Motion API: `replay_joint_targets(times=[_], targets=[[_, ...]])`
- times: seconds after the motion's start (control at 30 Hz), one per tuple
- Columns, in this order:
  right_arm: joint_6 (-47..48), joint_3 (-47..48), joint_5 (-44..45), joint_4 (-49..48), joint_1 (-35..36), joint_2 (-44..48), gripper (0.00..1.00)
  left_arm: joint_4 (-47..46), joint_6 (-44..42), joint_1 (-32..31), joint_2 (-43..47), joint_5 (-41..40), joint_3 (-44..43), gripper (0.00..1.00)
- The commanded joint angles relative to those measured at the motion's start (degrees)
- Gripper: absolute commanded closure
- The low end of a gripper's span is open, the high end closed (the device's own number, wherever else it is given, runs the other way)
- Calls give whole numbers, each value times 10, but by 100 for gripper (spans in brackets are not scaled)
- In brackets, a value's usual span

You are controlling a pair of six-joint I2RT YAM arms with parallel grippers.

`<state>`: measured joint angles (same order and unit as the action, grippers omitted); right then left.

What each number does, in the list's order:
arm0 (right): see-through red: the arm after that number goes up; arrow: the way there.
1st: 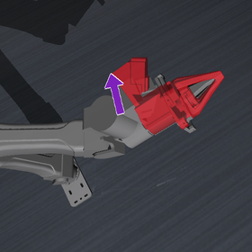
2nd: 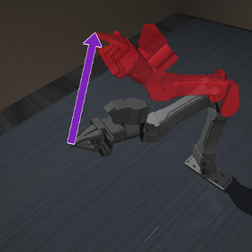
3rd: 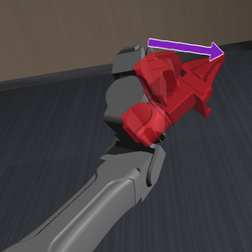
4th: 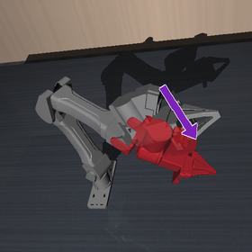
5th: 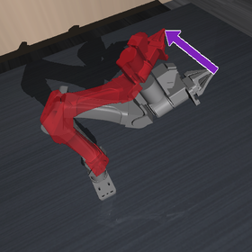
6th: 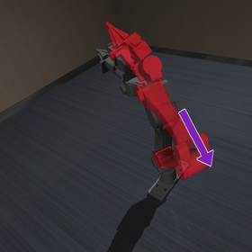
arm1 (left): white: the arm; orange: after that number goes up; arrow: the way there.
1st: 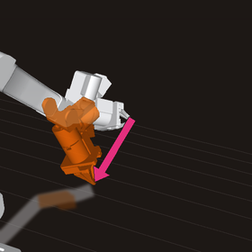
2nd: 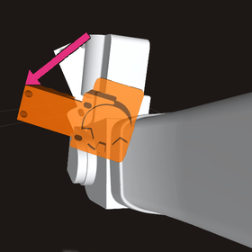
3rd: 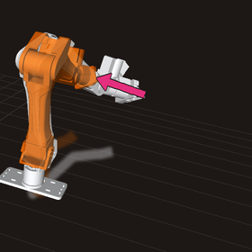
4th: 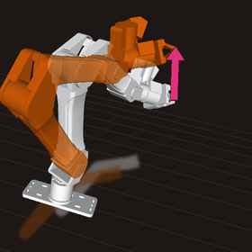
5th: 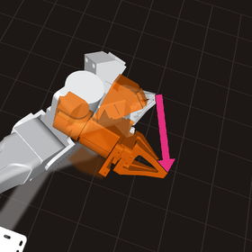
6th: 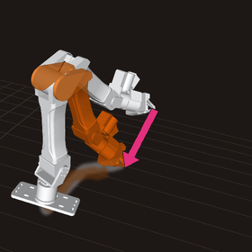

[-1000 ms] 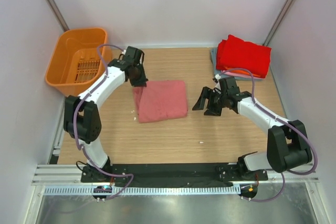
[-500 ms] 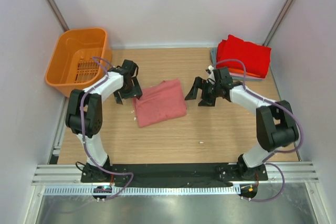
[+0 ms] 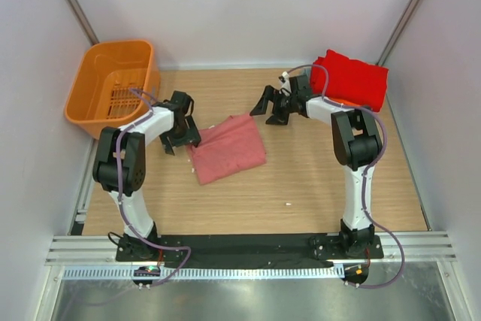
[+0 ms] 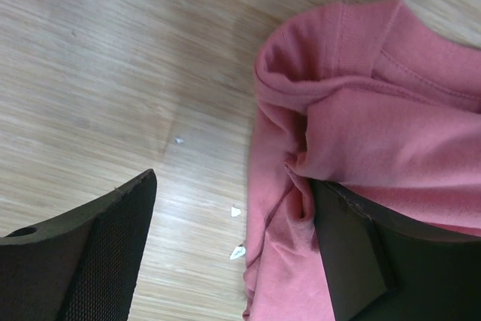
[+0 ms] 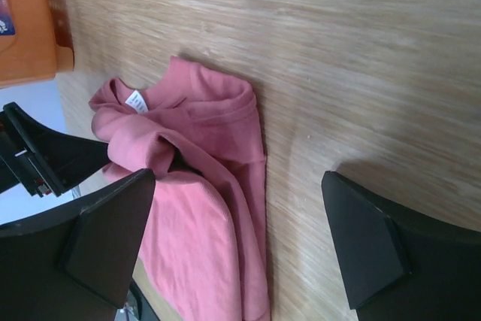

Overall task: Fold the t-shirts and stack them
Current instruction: Neatly place the folded tshirt to the corner

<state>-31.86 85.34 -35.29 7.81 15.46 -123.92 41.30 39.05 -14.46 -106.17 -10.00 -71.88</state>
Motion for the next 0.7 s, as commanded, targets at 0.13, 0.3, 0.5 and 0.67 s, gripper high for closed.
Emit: replay_joint_targets(times=[0.13,0.3,0.5,0.67], targets=[[-24,-7,-23,-69,30,-59,0,-19,-9,28,-38,19,-26,16],[-29,-3,-22,-75,59,-91,4,-21,-17,40,-65,31,-43,16],[-43,-46,-22,-130,53,-54,0,-18,-25,70,-112,66,-65,16],[-105,-117,-79,-265,25,-38,0,-3,-30,86,-137,89,-104,17]])
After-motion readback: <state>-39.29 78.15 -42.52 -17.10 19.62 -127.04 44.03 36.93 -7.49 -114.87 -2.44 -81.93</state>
